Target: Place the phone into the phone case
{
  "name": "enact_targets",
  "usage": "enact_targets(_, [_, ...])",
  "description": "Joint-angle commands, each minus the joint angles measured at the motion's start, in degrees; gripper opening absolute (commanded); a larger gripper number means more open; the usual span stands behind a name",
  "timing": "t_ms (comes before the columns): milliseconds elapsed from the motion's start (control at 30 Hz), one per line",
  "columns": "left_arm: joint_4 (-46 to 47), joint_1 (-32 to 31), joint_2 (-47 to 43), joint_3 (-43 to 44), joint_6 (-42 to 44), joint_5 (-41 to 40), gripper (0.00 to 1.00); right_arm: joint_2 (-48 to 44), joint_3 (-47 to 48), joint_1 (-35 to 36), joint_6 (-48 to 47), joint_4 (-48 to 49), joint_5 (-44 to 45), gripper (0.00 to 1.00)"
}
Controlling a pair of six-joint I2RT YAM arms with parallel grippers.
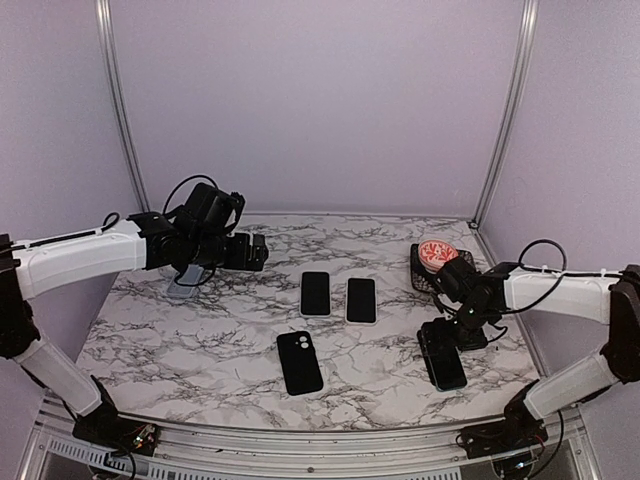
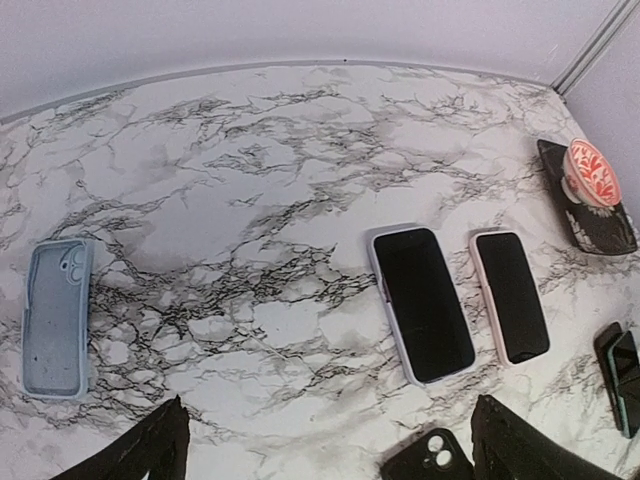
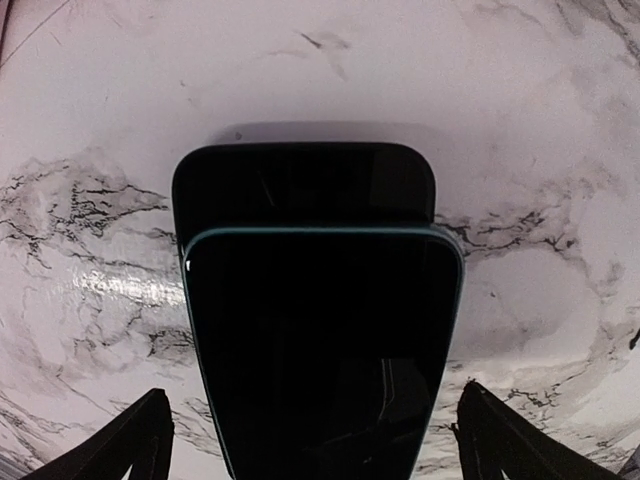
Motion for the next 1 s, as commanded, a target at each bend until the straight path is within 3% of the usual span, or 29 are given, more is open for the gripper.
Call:
enact_targets(0, [-2.8, 0.5, 2.8, -0.5, 6.7, -3.9, 0.99, -0.5, -1.2, -2.9, -1.7, 3.5, -4.8, 0.93])
enact_targets(133, [-0.4, 1.8, 0.9, -2.6, 8.5, -1.0, 0.99, 0.3, -1.7, -3.9, -3.0, 5.5, -7.2, 0.89])
enact_targets(467, [0.0, 3.5, -0.1, -3.1, 8.6, 0.6, 0.99, 4.3, -1.0, -4.6, -1.8, 3.6, -2.0, 0.9])
enact_targets(967, [0.3, 5.6, 1.3, -3.4, 6.5, 3.2, 0.99, 3.4, -0.1, -4.6, -4.4, 3.9, -3.8, 0.46])
